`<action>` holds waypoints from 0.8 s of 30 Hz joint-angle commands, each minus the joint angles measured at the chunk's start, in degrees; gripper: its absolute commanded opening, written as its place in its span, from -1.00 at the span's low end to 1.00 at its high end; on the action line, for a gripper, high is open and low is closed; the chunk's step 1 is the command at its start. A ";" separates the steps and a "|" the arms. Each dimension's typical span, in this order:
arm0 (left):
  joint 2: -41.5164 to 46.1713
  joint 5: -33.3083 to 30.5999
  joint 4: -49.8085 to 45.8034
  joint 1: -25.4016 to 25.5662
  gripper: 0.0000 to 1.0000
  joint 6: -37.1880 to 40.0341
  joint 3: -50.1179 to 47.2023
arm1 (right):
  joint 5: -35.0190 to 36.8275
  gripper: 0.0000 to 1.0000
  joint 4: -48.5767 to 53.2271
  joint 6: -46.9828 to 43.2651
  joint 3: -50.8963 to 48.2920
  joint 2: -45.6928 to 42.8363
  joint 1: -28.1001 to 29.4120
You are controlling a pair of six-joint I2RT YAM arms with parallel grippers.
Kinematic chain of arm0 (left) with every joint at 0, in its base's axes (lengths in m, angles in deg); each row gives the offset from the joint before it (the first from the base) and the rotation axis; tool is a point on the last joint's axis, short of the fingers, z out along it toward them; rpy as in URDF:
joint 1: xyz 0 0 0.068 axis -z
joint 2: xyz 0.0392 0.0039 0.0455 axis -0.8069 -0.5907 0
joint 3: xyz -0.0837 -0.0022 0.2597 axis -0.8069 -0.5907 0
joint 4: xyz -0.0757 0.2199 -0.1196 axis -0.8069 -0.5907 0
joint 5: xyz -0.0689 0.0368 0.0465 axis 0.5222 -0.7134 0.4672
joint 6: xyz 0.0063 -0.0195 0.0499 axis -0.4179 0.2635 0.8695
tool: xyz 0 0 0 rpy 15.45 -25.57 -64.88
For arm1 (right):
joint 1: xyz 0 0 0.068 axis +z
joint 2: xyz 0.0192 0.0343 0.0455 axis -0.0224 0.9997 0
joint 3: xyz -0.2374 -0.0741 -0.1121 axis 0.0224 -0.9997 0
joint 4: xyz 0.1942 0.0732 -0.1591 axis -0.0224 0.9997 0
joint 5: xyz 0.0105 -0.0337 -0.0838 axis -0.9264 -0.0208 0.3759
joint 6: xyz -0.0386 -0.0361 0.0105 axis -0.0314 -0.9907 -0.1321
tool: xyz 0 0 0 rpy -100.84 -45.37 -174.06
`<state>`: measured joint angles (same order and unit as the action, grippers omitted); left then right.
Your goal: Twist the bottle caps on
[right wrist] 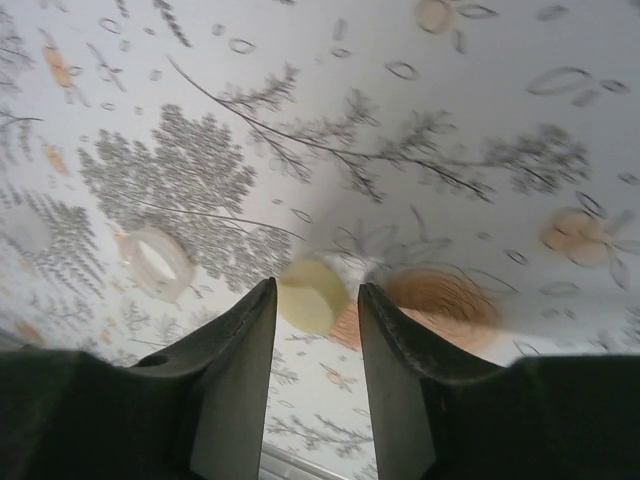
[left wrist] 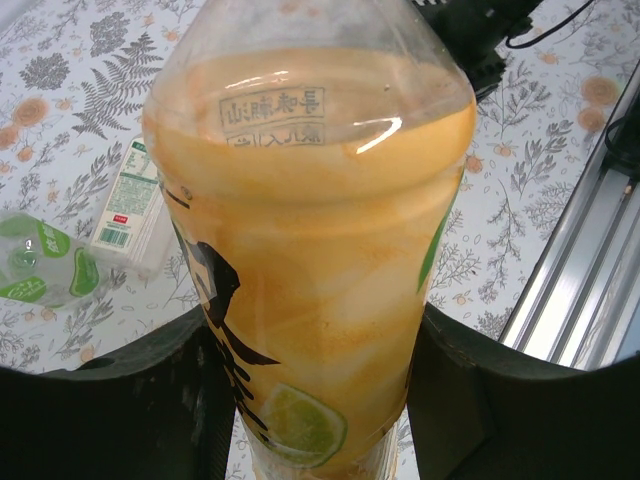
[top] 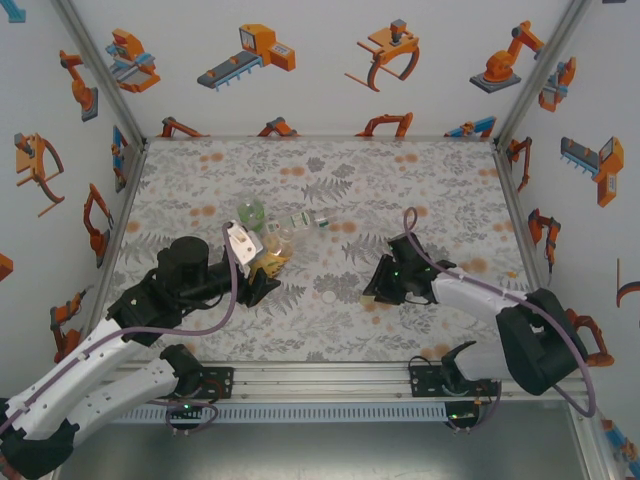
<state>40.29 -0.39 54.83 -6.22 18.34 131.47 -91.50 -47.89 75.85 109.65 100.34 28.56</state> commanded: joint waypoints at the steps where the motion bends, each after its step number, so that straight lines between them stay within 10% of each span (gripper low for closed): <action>1: 0.03 0.66 1.26 -0.29 -1.00 -0.54 0.56 | 5.72 -0.19 11.17 -4.11 3.38 0.00 -0.09; 24: 0.04 1.43 1.58 -0.46 -1.00 -0.67 0.37 | 18.03 -0.10 22.75 -7.53 22.69 17.11 14.74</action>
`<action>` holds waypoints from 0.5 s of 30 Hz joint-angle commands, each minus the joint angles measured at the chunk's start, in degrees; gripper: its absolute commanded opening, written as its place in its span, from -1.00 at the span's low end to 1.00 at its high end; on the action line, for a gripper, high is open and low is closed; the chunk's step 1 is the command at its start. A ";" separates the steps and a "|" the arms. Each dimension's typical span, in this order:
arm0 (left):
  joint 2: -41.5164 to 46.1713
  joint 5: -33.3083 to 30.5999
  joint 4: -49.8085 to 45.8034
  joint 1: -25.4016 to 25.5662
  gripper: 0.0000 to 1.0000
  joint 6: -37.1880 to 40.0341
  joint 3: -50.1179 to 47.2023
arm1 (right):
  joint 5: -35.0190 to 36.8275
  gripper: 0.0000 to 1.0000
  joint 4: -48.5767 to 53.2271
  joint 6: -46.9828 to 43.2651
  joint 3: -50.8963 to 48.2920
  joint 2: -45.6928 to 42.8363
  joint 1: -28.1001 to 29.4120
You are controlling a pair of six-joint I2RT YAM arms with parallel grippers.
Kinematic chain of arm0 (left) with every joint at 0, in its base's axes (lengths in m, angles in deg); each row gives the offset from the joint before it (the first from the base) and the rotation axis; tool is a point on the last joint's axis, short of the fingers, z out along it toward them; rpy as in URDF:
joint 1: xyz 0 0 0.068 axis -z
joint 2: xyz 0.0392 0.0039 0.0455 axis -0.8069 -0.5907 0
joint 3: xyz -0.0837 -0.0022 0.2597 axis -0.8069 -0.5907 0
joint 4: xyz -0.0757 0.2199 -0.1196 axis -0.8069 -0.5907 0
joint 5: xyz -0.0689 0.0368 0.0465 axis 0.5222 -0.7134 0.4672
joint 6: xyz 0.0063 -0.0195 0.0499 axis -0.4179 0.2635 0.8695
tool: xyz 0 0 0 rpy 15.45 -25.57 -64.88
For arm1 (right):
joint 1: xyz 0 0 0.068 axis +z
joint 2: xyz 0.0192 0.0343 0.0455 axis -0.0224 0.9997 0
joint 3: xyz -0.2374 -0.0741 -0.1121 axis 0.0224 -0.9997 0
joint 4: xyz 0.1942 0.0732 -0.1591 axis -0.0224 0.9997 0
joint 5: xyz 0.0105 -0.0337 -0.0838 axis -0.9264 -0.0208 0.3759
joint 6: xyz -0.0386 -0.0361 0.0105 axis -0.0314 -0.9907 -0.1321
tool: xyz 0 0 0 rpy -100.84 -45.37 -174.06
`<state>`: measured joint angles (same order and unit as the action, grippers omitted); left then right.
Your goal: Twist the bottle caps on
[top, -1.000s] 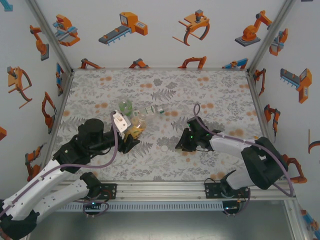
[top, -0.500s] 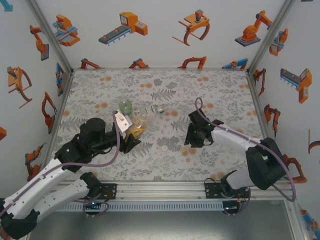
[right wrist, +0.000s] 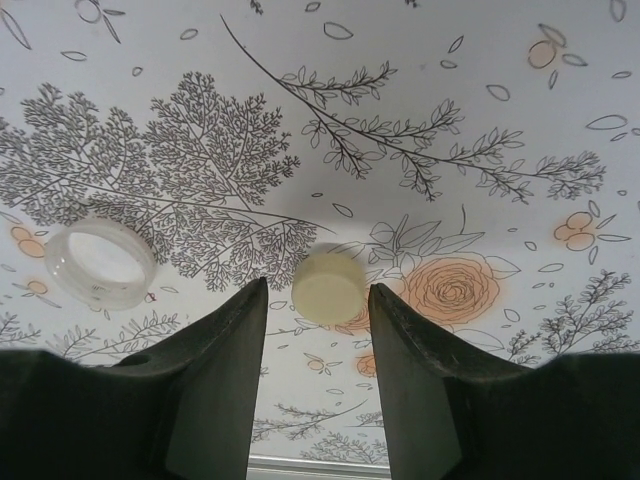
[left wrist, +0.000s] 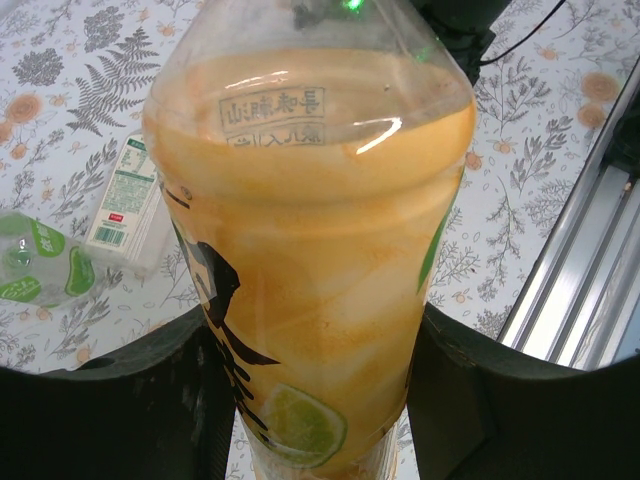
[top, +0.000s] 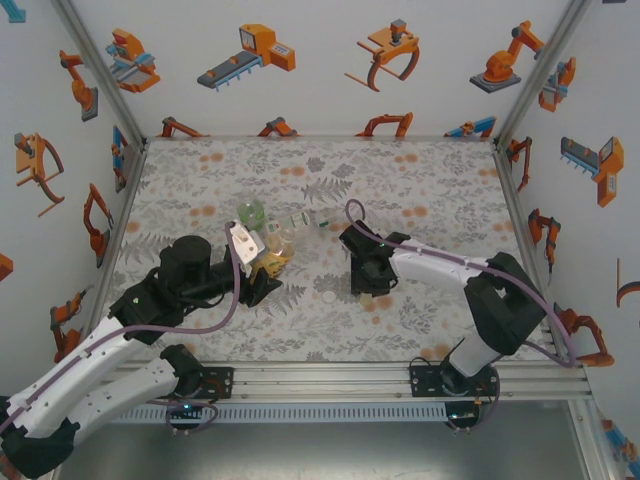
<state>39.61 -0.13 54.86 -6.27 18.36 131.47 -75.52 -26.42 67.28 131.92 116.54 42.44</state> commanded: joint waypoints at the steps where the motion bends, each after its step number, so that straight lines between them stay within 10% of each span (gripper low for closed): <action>1: 0.77 1.19 1.48 -0.42 -1.00 -0.69 0.36 | 2.38 -0.11 1.34 1.20 0.48 1.39 1.12; 15: 1.65 0.67 1.46 -0.51 -1.00 -0.79 -0.43 | 2.77 -0.27 0.17 2.79 -1.15 2.30 2.07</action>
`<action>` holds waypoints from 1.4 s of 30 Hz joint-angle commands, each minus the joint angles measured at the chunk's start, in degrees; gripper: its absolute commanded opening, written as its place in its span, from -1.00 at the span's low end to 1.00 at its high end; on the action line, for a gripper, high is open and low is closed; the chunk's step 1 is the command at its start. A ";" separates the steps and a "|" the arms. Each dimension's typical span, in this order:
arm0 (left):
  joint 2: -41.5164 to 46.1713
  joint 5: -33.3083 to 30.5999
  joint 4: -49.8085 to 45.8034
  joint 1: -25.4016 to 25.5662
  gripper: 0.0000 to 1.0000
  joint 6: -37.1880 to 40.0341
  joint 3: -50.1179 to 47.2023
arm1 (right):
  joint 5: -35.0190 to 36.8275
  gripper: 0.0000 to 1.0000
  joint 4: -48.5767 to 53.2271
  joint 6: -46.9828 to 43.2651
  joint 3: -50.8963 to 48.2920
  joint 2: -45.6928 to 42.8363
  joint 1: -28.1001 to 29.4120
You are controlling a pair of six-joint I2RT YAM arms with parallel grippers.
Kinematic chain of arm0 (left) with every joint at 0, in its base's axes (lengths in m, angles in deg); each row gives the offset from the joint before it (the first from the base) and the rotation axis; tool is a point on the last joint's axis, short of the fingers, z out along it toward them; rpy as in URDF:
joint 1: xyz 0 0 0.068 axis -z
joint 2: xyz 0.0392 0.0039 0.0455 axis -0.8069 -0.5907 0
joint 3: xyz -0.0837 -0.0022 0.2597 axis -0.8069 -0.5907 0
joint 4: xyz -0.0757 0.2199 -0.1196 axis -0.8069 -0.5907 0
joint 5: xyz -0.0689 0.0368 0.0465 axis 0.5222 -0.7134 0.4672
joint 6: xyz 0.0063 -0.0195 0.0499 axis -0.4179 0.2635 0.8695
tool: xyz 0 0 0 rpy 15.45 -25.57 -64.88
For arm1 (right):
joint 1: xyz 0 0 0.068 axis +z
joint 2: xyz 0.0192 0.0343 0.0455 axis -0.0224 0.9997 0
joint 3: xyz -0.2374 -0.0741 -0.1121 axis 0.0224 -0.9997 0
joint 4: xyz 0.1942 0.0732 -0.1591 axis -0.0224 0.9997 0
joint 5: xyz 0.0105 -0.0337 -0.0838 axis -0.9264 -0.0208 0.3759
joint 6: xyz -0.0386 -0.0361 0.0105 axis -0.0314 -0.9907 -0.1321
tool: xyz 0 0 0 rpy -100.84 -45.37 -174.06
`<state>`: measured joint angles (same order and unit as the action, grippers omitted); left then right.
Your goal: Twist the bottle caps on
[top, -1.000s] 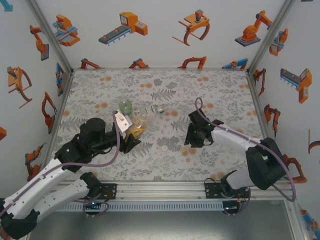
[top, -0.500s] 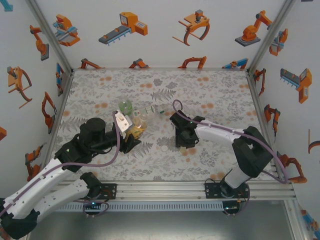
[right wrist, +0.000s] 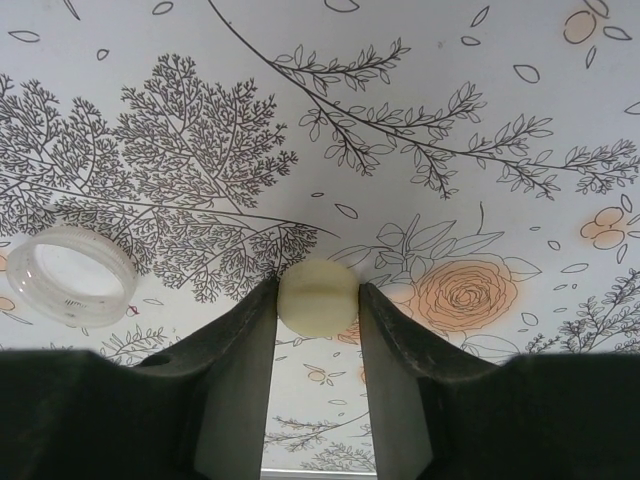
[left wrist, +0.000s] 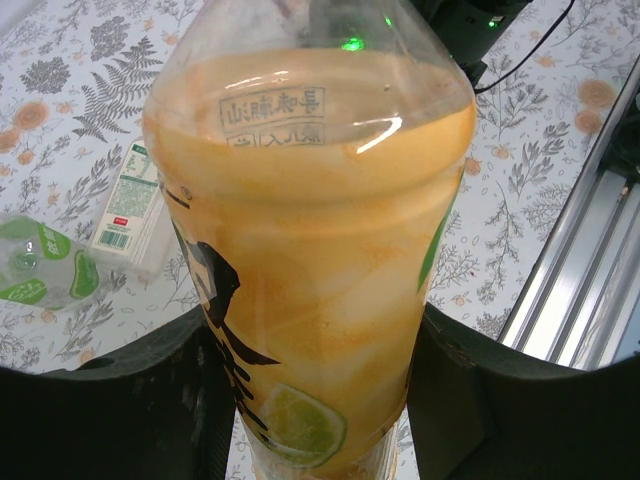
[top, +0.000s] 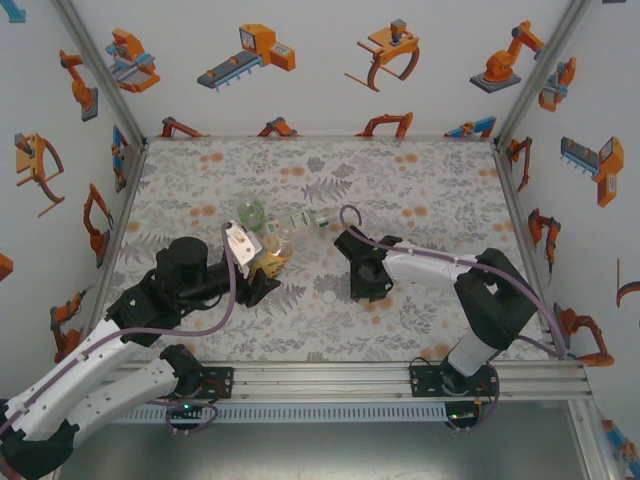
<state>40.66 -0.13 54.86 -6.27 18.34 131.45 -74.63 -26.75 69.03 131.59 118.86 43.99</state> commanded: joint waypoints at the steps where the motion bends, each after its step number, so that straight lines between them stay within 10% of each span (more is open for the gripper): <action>1: 0.59 0.75 1.52 -0.51 -1.00 -0.80 -0.41 | 2.03 -0.30 0.57 0.99 -0.83 -0.12 0.51; 9: -0.31 1.99 -1.12 -0.51 -1.00 2.51 -0.11 | 0.14 -0.46 2.28 -4.41 -0.22 -7.64 0.51; 25: -11.77 22.75 -16.34 -0.17 -1.00 21.73 9.07 | -34.74 -0.85 -9.94 -38.10 -0.23 -39.78 0.51; 42: -21.69 22.54 -25.28 5.86 -1.00 26.60 16.19 | -49.78 -0.96 -0.96 -63.28 11.85 -37.87 1.95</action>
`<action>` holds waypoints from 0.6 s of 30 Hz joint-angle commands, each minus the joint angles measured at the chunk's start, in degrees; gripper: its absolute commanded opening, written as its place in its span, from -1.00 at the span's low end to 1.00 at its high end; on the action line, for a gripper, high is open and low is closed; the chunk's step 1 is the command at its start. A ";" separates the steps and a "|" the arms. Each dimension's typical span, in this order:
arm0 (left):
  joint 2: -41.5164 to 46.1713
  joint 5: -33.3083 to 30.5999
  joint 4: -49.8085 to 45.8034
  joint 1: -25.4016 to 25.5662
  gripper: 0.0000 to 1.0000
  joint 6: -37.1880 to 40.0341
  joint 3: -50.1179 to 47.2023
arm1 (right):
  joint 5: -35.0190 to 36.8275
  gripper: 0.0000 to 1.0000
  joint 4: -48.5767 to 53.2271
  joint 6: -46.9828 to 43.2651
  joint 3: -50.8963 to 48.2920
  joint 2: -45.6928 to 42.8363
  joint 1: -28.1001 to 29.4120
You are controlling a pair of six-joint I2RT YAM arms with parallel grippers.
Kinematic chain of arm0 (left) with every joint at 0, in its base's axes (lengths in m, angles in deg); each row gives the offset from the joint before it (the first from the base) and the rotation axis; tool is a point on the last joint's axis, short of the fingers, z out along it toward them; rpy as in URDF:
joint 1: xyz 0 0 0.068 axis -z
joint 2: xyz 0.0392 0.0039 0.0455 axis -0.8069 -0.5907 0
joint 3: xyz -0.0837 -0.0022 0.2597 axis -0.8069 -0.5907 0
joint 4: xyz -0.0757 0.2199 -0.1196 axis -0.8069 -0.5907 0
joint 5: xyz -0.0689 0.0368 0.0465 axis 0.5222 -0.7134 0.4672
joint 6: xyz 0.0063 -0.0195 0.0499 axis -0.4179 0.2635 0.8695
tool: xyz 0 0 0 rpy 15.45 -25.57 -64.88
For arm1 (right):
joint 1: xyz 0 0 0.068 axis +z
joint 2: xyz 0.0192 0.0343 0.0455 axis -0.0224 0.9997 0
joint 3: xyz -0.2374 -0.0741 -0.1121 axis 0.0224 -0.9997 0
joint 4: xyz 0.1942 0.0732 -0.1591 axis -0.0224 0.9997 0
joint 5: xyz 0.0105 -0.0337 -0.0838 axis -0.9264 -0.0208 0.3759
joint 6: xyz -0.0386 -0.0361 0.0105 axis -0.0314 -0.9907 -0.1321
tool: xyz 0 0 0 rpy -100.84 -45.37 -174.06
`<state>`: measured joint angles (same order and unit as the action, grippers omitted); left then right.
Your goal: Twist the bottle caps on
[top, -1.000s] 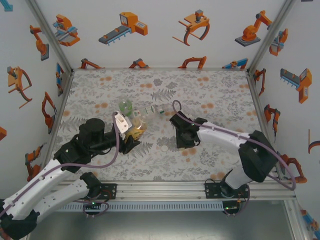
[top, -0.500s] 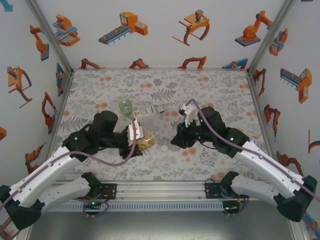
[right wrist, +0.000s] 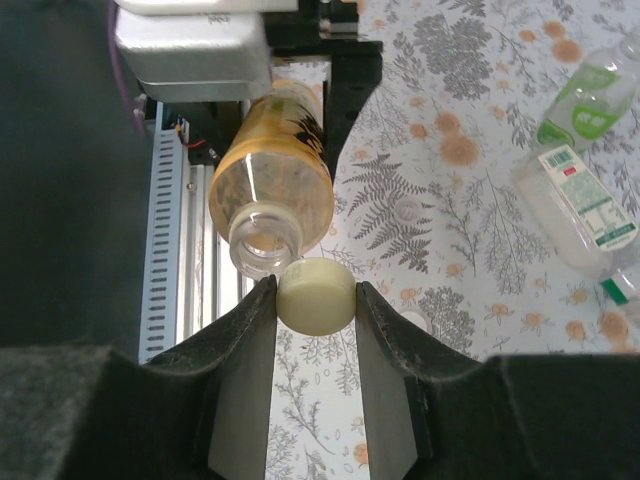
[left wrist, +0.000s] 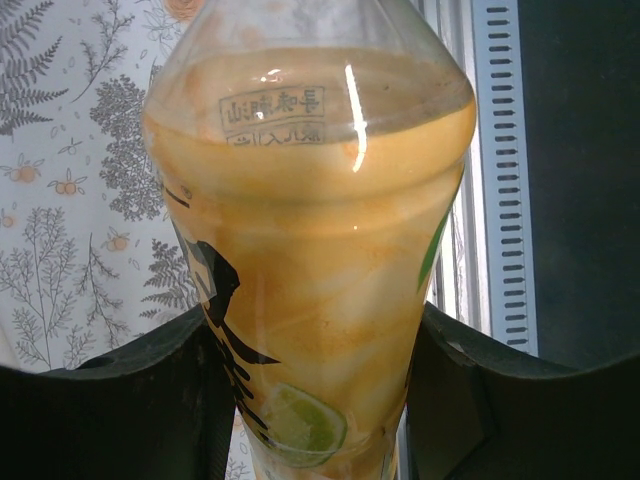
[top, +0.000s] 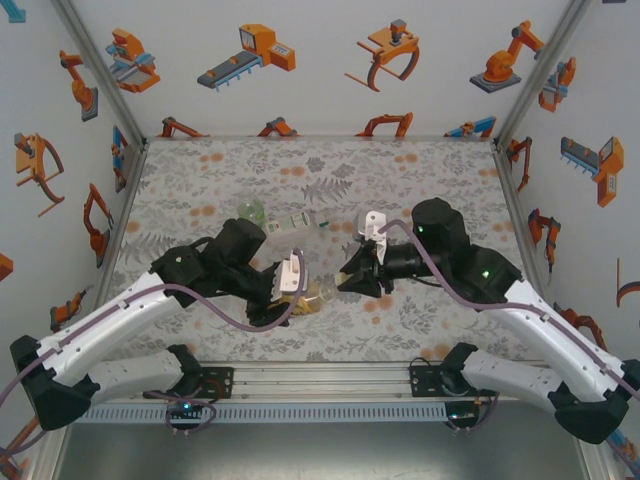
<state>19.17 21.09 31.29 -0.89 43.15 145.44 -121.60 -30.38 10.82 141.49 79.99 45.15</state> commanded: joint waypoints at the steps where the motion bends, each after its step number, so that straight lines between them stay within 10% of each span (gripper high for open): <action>1: -0.28 1.19 -1.72 0.53 -1.00 1.77 2.32 | -3.19 -0.97 2.62 -5.16 2.08 1.19 0.93; 18: -0.18 1.32 -0.57 0.71 -1.00 0.72 2.25 | -4.18 -1.00 -0.70 -4.63 2.35 2.99 4.71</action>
<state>18.85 20.78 29.09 -0.56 43.46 146.16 -123.98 -28.72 6.87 142.23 82.57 49.13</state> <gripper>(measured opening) 0.552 0.351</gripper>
